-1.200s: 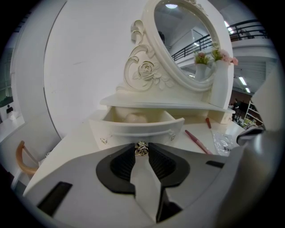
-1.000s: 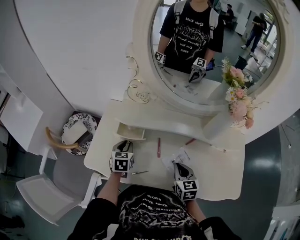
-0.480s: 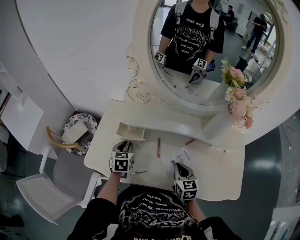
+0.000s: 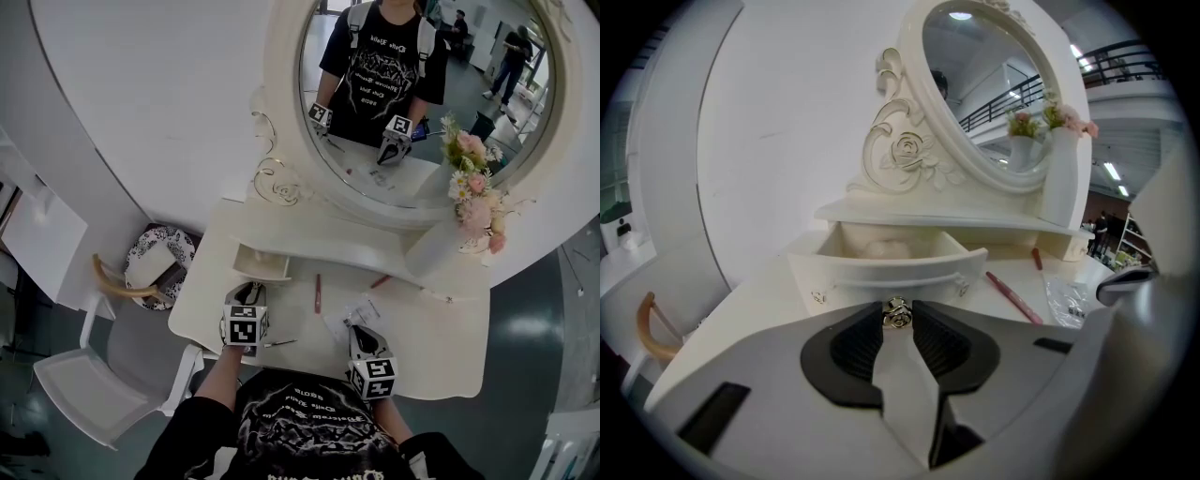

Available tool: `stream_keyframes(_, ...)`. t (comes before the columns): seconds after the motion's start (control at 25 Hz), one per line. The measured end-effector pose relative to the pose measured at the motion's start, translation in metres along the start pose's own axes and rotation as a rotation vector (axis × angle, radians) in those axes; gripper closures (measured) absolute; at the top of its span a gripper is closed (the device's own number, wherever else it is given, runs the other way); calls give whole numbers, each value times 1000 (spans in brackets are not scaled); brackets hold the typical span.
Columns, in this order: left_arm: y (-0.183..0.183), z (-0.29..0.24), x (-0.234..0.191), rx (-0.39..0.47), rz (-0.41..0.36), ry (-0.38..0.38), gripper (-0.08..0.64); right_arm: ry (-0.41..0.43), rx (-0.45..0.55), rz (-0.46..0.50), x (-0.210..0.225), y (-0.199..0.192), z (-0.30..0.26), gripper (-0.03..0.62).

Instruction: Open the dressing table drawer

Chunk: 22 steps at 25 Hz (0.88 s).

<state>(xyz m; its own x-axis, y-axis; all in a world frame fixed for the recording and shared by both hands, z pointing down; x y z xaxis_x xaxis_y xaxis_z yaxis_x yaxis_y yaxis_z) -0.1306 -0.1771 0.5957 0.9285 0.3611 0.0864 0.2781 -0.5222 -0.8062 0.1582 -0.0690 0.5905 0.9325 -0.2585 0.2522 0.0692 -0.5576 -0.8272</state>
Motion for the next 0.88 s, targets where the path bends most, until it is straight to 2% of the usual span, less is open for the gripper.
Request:
stream_keyframes(0.2, 3, 3, 4, 29, 47, -15, 393, 1, -4, -5, -1, -2, 2, 581)
stream_keyframes(0.4, -1, 8, 3, 40, 79, -12, 357, -1, -4, -14, 0, -4, 3, 581)
stream_keyframes(0.72, -20, 28, 2, 26, 127, -25, 354, -12, -10, -34, 2, -7, 5, 581)
stream_keyframes(0.88, -30, 37, 4, 13, 110, -40, 356, -18, -15, -40, 2, -10, 7, 581)
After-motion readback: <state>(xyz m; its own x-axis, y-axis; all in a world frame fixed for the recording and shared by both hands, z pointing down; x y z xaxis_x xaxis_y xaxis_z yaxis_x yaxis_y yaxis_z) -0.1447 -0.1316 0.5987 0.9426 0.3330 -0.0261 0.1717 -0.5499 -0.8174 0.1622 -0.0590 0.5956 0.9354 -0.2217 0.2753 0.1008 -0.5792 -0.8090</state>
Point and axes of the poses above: the fingertips, and each gripper's own axes: z backward along the fingers, x to its right, y out of its top, the point moved 7 cm from there along z, backward along the fingers, and after that the axes turned 10 degrees about -z, right-handed, at the moved point
